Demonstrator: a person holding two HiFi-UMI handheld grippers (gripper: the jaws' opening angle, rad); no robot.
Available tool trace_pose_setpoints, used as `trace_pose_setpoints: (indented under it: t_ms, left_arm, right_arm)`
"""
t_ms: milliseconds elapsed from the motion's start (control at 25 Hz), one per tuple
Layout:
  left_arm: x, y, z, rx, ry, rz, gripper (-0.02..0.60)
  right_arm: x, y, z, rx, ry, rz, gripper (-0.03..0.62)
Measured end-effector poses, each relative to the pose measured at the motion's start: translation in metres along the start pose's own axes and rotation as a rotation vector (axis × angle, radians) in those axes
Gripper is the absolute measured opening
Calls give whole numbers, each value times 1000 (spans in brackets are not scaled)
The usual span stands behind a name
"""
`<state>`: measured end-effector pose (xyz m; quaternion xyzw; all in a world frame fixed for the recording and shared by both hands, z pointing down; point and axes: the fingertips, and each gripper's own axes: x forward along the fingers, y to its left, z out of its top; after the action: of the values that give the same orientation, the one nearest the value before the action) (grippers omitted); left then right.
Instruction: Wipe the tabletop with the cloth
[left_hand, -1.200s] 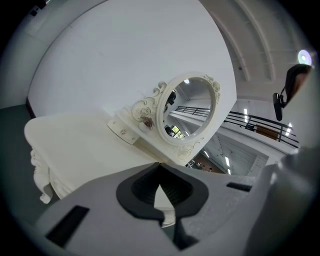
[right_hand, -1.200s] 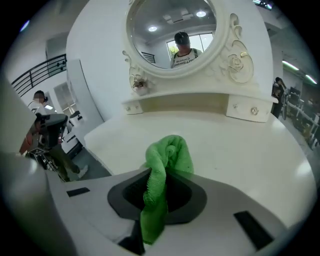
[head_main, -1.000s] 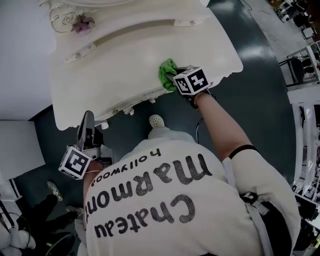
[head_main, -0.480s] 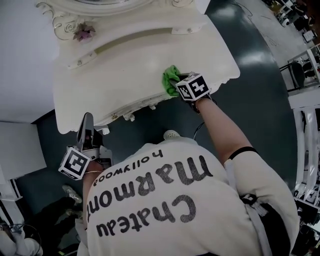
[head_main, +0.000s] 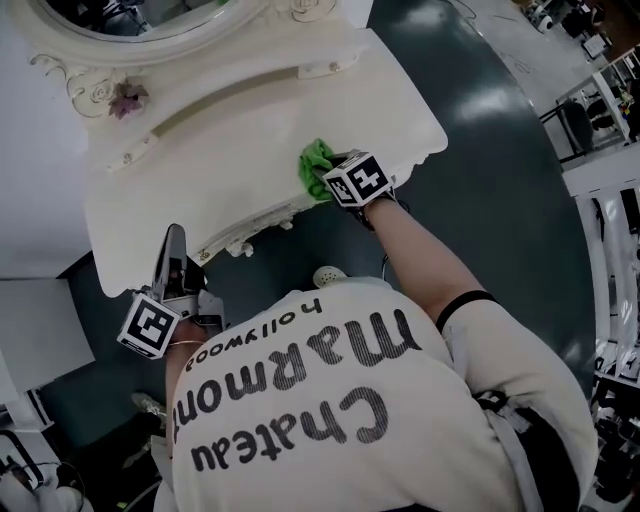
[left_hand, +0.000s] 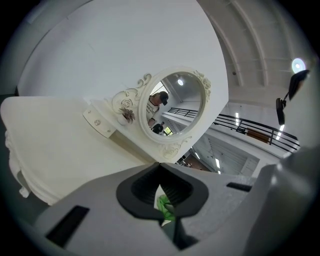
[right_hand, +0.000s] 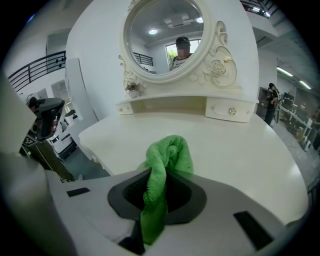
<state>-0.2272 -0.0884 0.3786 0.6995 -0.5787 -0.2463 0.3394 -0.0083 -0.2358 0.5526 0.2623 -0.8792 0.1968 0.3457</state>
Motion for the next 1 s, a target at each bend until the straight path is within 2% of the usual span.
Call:
trace_pose_setpoints:
  t_ms: [200, 480, 840, 1000]
  left_arm:
    - [17, -16, -14, -29, 6, -44, 8]
    - [25, -26, -27, -40, 7, -36, 8]
    - [33, -43, -35, -15, 9, -48, 8]
    - [35, -48, -35, 22, 17, -37, 8]
  right_arm:
    - [-10, -12, -6, 6, 6, -4, 66]
    - [-23, -33, -15, 21, 0, -4, 66]
    - [-43, -63, -28, 58, -17, -45, 66]
    - [-51, -76, -33, 82, -28, -66, 66]
